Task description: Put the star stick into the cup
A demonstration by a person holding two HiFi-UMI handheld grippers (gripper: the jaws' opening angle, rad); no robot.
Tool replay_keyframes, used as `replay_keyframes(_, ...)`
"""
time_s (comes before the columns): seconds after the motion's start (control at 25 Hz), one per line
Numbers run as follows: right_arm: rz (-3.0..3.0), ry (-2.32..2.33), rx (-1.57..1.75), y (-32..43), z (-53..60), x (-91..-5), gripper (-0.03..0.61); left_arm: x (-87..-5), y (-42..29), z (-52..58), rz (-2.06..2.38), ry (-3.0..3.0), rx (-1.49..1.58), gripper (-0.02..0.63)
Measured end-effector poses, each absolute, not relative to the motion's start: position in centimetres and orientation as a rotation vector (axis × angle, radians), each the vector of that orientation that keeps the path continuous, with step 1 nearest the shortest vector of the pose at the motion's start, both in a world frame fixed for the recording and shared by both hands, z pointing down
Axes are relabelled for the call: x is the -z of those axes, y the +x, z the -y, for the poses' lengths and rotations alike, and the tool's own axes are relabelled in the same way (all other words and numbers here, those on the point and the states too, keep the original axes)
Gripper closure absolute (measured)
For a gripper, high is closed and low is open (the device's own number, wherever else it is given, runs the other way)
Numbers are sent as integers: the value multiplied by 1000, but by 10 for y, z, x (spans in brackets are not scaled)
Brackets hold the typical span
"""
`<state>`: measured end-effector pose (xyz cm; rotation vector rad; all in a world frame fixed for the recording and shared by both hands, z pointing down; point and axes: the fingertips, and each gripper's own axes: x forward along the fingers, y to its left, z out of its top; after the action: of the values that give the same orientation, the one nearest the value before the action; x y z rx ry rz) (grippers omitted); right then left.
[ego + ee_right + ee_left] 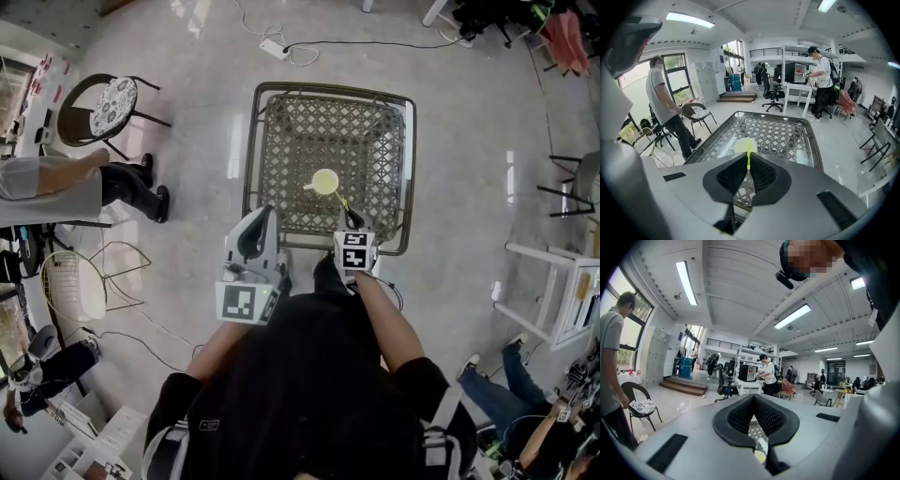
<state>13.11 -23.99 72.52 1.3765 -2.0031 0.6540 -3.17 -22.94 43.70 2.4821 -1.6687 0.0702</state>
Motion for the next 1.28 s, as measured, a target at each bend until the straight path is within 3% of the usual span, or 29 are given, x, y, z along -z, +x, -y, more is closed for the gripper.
replay_keyframes(1.28,1962,1443,-675,139,229,-731,555,-435,-37,223,1627,2510,-48,598)
